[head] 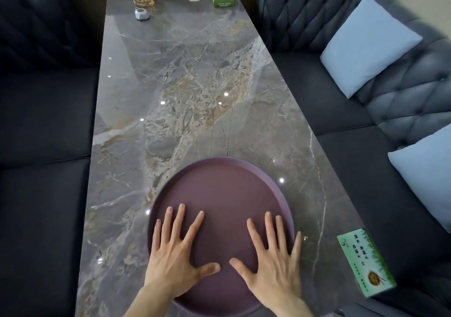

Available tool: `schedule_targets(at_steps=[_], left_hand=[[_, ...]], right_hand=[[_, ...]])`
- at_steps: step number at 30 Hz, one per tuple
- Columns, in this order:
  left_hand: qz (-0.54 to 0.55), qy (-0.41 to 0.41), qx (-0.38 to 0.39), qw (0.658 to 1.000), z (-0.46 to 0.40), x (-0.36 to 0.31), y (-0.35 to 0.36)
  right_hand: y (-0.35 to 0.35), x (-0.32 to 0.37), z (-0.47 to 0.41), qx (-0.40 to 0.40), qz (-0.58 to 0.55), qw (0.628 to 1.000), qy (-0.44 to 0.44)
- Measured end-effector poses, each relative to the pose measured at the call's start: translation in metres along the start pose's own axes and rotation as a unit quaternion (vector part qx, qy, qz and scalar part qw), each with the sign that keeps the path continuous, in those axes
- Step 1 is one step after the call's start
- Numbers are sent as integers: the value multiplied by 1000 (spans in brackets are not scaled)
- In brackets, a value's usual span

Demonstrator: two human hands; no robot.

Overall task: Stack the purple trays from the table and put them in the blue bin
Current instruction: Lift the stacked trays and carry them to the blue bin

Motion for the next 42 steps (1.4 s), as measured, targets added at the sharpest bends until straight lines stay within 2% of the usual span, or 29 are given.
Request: schedule_targets(at_steps=[10,14,16,18,20,21,24,27,33,38,42], left_hand=[[1,-29,-2,1000,-74,9,-15],[12,-47,-5,999,-108,12,-29],[34,-100,-68,992,-117,25,-53],[80,-217,-123,965,-119,58,-72],[161,-329,-85,926,-121,91,-64],[198,-370,-57,906,-122,104,-56],[264,-416,-9,870,-127,121,-38],[273,-414,-7,868,-131,120,-37],[288,-428,-25,856,-120,122,-63],[332,-427,-56,839,-111,122,-115],[341,-397,-82,848,-102,121,-170]], right_hand=[[-21,3,-88,-9,13,1000,-22],[-41,5,-130,-33,-32,998,-36],[-59,-11,-144,-76,-114,990,19],[-77,-41,-151,-130,-218,956,148],[-78,-64,-155,-118,-271,916,270],[-76,-67,-158,-96,-276,907,303],[-69,-67,-167,-54,-296,897,325],[-68,-66,-171,-51,-318,889,325],[-103,-47,-176,-65,-335,903,259],[-155,-23,-181,-85,-353,909,204],[-203,-3,-169,-122,-362,906,180]])
Point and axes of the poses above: each hand's wrist, its own z-axis away from the middle knuckle, its own y-axis out of the palm, x = y × z, the point moved 10 cm from there along -z, towards the middle knuckle, and after that the axes turned 9 degrees about -z, right-handed, at the moved point
